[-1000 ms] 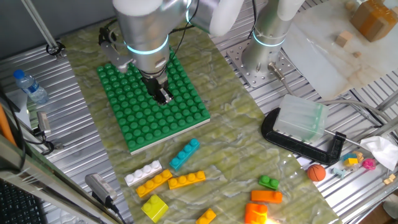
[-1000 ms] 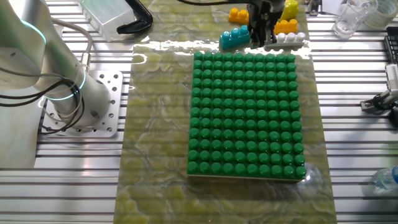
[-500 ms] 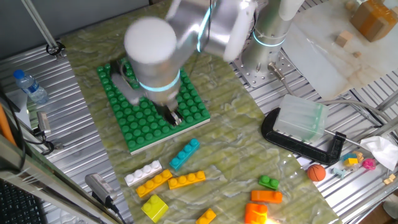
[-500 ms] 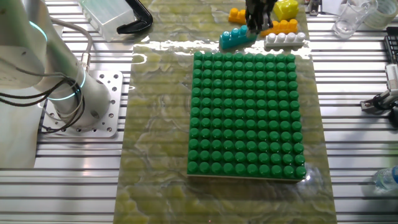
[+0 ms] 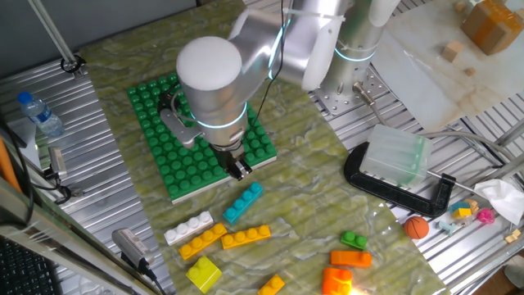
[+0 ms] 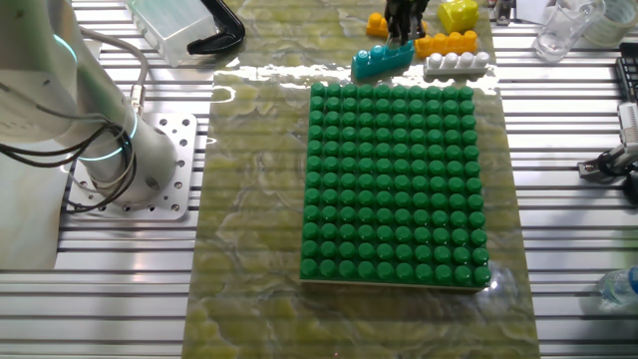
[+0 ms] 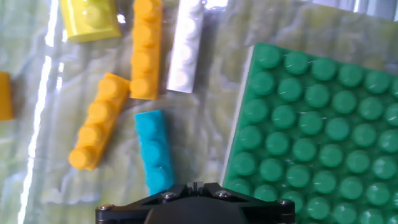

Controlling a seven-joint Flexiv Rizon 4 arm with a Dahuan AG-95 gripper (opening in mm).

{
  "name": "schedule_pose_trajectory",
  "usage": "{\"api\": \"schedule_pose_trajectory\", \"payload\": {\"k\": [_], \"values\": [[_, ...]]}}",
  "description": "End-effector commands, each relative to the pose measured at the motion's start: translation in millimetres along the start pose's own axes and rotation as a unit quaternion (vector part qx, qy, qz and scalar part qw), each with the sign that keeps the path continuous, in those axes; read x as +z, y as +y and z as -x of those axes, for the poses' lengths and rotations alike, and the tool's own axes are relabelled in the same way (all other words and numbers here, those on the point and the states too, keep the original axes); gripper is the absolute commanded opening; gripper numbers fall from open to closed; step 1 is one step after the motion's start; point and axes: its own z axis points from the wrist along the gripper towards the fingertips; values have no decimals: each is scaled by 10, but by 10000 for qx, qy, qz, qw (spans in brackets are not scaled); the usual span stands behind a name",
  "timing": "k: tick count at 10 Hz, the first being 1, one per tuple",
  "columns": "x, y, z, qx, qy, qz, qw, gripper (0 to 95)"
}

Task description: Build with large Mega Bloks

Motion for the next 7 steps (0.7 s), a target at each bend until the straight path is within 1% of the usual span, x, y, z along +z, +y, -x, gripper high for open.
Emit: {"api": "schedule_pose_trajectory", "payload": {"k": [1, 2, 3, 4, 5, 6, 7], "values": [[4, 2, 10, -69, 44, -85, 9999, 0], [4, 2, 10, -154, 43, -143, 9998, 0], [4, 2, 10, -260, 33, -268, 9993, 0], [4, 2, 10, -329, 46, -432, 9985, 0], [4, 2, 10, -351, 80, -449, 9983, 0], [69, 64, -30, -428, 98, -307, 9986, 0], [132, 140, -52, -451, 87, -228, 9987, 0]]}}
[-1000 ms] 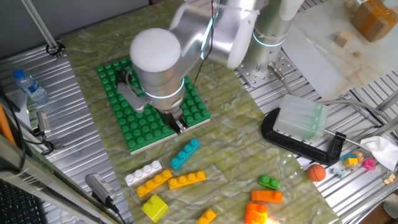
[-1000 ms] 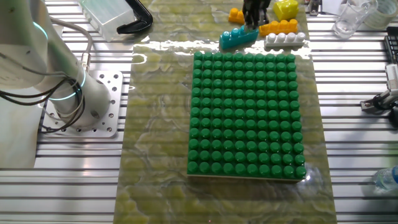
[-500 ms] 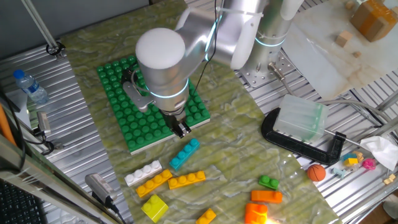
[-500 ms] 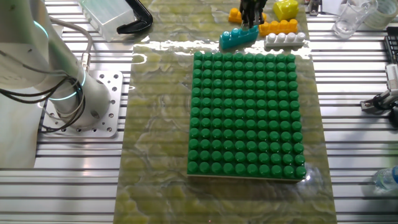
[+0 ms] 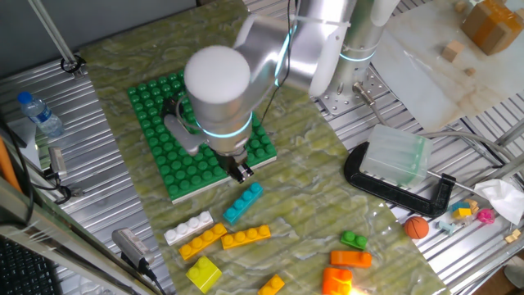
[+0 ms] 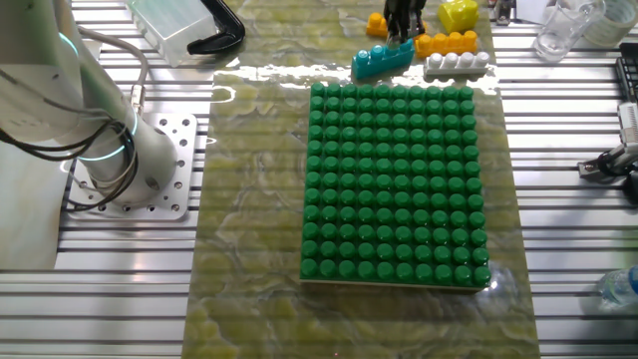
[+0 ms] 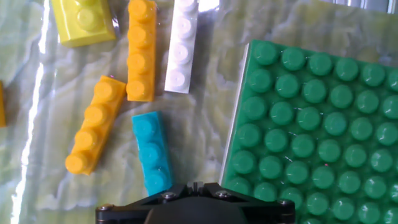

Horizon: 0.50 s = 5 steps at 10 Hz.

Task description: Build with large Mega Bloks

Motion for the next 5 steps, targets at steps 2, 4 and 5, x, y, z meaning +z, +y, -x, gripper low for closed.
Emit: {"api": "schedule_pose_trajectory", "payload": {"k": [2, 4, 5], "values": [[209, 245, -33, -100, -14, 255, 9996, 190], [301, 371, 3, -7, -38, 307, 9995, 570], [330, 376, 19, -60, -73, 367, 9993, 760]]}}
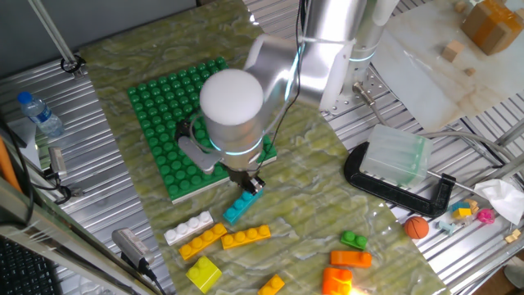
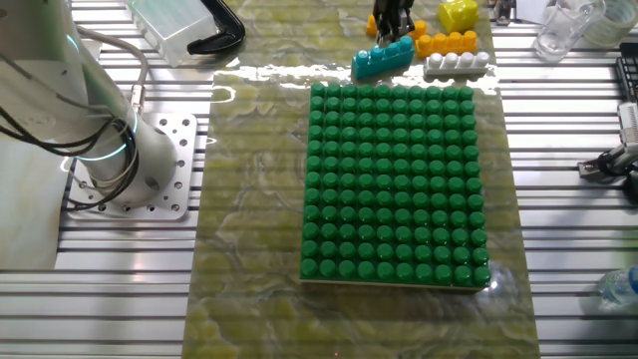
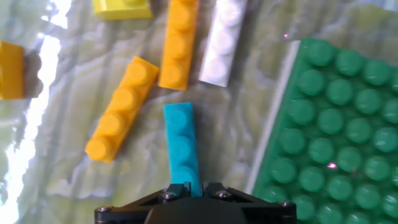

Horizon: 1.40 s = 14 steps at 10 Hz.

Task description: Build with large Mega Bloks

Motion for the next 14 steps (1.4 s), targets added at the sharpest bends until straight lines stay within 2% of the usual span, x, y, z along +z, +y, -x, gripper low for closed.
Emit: {"api": "schedule_pose_trajectory", "payload": {"k": [1, 3, 9, 11, 12, 14], "values": [[63, 8, 31, 177, -99, 42, 9998, 760], [105, 2, 44, 293, -83, 43, 9995, 760], [309, 31, 125, 279, -159, 14, 9995, 760], [406, 56, 153, 312, -151, 15, 9994, 760], [451, 54, 169, 324, -150, 23, 9994, 570], [467, 51, 174, 321, -144, 27, 9994, 570]]}}
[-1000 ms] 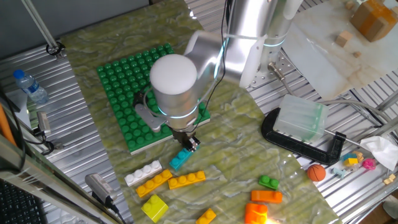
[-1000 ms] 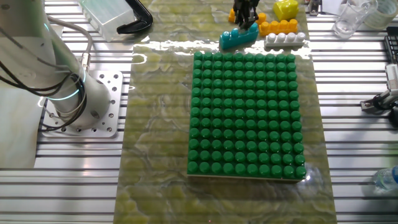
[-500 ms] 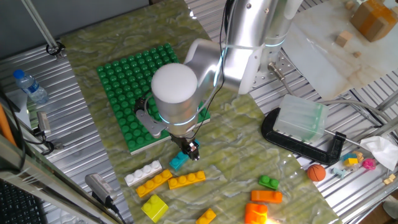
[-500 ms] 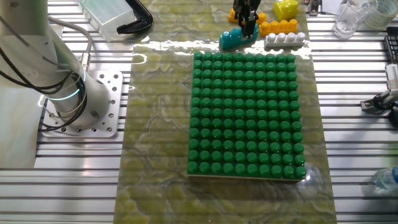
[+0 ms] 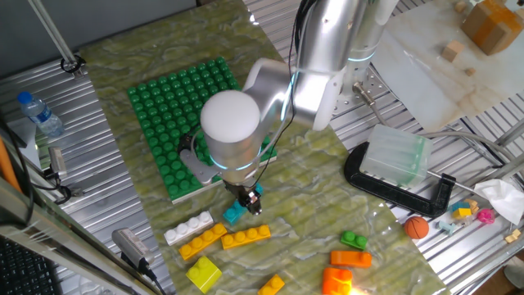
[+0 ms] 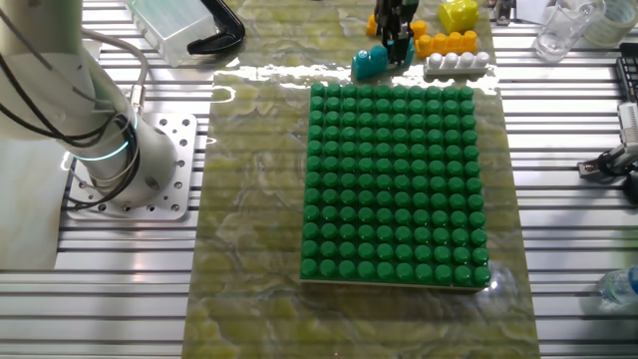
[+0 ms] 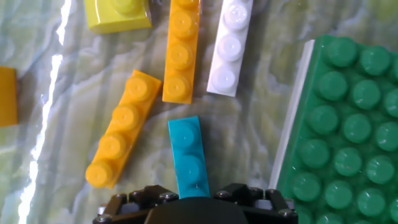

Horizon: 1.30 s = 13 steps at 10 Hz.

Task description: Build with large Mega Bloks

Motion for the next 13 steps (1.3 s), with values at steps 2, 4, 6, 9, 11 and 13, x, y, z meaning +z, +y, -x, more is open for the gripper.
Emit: {"api": "schedule_pose_trajectory", "payload": {"k": [2, 4, 6, 9, 11, 13], "values": [[13, -14, -31, 77, 33, -3, 10000, 570], [79, -34, -28, 77, 17, -9, 10000, 570], [105, -38, -21, 45, 2, -15, 10000, 380], [108, -31, -21, 31, -12, -14, 10000, 380], [112, -28, -25, 22, -10, -15, 10000, 380], [122, -29, -36, 15, -8, -16, 10000, 190]]}}
